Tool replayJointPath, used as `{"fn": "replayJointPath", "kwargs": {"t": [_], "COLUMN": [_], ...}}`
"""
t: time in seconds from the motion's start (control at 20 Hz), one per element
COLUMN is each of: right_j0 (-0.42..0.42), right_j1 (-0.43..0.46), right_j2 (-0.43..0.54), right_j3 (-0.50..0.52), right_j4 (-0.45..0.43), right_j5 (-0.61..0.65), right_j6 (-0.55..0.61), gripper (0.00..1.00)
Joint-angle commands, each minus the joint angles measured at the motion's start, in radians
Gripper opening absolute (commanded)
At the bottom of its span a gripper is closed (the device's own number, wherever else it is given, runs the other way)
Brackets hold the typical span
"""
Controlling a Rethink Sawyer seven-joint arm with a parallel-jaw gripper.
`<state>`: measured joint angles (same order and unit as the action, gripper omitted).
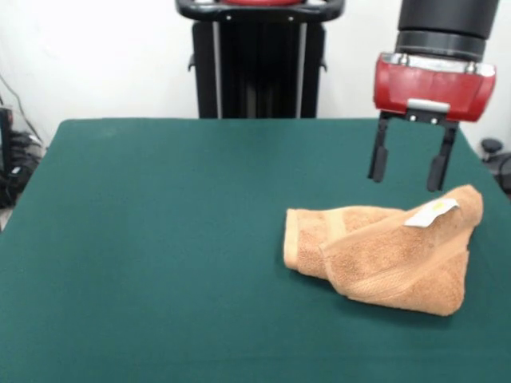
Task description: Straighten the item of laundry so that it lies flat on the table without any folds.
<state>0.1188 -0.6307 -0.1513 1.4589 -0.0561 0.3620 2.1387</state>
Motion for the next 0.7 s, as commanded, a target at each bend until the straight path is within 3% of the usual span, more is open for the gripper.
{"fn": "replayJointPath", "kwargs": {"t": [0.05, 0.4, 0.7], "right_j0": [-0.019, -0.035, -0.103], "right_j1": [0.047, 0.066, 0.062], "right_j2": [0.170, 0.196, 0.267], "right_j3": [0.126, 0.119, 0.138], "right_j4": [-0.080, -0.124, -0.159], "right_j5": [0.043, 0.014, 0.020], "right_j6": [-0.079, -0.052, -0.099], "gripper": [1.00, 1.00, 1.00]}}
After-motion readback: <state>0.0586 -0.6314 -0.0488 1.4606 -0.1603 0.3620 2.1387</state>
